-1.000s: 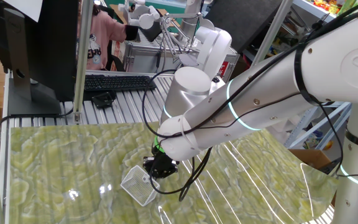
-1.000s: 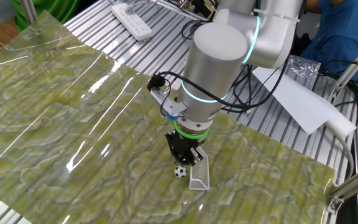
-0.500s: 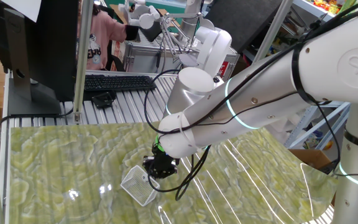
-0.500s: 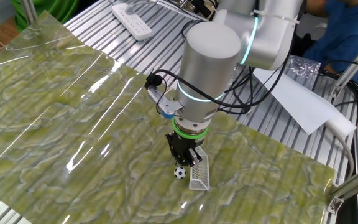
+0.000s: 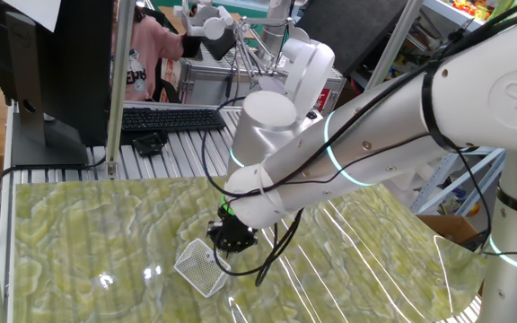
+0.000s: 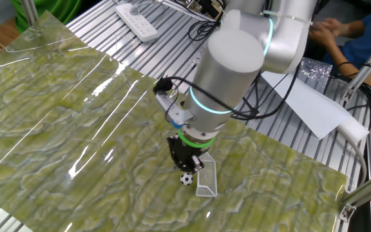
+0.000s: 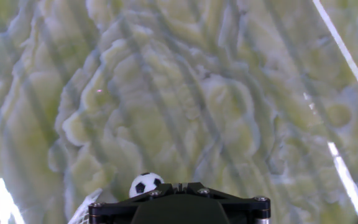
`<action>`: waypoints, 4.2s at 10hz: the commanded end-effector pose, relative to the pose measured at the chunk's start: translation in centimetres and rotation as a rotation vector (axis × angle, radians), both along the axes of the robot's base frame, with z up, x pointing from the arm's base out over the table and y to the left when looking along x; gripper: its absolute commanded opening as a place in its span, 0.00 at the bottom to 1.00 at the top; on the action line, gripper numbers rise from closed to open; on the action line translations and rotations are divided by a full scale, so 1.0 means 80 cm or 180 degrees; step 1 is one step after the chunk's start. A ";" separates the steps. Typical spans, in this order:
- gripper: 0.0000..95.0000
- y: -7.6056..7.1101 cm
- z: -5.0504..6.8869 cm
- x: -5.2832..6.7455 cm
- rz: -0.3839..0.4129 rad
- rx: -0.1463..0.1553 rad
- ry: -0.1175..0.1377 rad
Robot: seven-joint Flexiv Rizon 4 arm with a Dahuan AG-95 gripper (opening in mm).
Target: Push the soccer ball into the goal
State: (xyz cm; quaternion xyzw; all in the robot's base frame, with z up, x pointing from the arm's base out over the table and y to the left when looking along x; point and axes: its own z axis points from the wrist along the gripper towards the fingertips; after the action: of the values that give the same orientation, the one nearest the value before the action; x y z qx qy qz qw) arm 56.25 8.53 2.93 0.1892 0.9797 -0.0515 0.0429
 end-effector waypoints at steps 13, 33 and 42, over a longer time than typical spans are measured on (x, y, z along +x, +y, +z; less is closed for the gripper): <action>0.00 -0.022 -0.006 0.025 -0.1446 0.0622 -0.0002; 0.00 0.039 -0.019 0.010 -0.1675 0.0682 -0.0003; 0.00 0.029 -0.016 0.011 -0.1568 0.0454 0.0025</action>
State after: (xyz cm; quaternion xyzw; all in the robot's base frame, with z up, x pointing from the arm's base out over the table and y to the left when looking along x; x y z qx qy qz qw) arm 57.26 10.83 1.52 0.4249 0.9051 0.0047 0.0154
